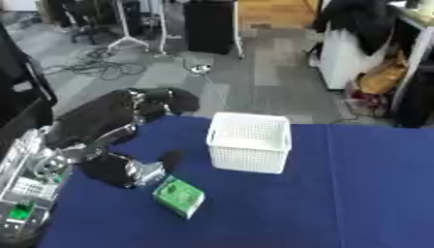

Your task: Pick up objects on the table and place them in the box.

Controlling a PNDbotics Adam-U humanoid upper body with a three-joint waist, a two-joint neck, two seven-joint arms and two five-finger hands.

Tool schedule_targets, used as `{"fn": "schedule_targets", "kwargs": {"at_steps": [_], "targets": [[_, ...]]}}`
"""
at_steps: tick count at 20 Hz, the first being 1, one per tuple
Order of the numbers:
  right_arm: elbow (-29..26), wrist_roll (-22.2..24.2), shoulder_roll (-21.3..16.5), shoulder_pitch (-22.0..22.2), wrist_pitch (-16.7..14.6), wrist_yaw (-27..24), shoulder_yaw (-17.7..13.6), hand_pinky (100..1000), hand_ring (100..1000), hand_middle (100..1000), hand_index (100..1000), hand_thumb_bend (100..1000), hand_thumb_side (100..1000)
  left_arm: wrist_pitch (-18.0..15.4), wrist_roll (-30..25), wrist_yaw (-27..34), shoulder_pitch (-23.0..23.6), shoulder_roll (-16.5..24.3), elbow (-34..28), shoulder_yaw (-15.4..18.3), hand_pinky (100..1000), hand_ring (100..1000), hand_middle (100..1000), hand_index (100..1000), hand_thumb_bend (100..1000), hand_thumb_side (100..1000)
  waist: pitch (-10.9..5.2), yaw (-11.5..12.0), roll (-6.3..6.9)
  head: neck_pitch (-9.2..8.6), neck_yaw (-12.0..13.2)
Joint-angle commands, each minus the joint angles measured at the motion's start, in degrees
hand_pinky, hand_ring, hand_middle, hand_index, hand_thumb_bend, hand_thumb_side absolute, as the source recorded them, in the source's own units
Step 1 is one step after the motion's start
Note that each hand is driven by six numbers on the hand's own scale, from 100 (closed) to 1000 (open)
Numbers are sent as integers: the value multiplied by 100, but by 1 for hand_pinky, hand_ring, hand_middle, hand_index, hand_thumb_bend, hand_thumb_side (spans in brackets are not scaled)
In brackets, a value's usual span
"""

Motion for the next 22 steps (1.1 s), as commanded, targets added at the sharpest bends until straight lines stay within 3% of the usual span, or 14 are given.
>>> {"fn": "schedule_targets", "kwargs": {"at_steps": [1,8,13,15,22], "targets": [[-49,-67,-79,-50,164,122,17,160,231,230,392,143,968,-74,186,-63,-89,494,317,-85,528,722,857,928,139,1000,-65,-25,26,90,53],[-51,-55,-76,-66,244,186,74,155,228,229,393,142,972,-290,802,-199,-307,992,1228,-493,504,691,791,875,270,949,-65,-80,70,117,-2],[-37,-18,-86,-68,303,202,97,152,227,229,394,141,973,-649,623,-228,-535,1209,1745,-823,553,705,794,881,338,914,-65,-107,87,150,10],[-32,-5,-83,-58,313,199,101,152,227,229,395,142,975,-763,566,-263,-615,1216,1858,-900,581,720,805,895,408,872,-84,-111,93,151,5],[-3,50,-92,-53,385,231,96,147,225,229,396,140,977,-1093,477,-518,-907,1212,2045,-1157,635,747,820,904,462,816,-98,-109,112,137,31]]}}
